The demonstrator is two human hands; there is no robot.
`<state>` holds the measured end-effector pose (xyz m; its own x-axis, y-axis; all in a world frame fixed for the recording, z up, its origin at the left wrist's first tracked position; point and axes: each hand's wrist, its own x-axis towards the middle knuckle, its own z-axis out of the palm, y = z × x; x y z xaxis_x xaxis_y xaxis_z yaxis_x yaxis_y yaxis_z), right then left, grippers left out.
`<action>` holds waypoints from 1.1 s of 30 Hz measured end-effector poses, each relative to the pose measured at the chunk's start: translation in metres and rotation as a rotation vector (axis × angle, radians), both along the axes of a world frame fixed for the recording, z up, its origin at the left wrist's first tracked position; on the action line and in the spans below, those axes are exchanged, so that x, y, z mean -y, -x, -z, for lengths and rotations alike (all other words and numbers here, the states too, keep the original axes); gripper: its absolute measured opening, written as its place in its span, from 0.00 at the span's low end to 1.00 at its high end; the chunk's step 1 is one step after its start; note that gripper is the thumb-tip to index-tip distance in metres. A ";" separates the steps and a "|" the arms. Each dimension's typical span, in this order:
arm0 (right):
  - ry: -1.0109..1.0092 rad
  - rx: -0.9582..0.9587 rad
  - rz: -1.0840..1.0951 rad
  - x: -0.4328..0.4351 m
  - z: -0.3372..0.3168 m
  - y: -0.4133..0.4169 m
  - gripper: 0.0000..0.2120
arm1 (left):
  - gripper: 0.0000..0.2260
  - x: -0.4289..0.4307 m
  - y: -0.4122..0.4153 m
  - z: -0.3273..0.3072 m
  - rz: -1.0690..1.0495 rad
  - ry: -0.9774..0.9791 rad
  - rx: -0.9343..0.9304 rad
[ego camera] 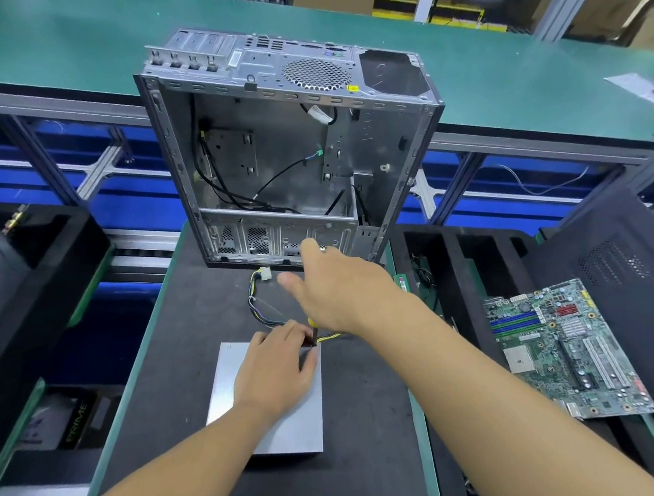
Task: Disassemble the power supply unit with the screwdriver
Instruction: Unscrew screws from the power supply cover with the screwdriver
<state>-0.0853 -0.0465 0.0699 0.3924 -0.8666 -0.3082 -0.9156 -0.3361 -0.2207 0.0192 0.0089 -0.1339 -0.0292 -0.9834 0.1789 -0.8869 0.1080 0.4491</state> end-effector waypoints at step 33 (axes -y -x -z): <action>-0.098 0.046 -0.075 0.003 -0.003 0.003 0.08 | 0.11 0.000 0.002 -0.001 -0.035 0.049 0.068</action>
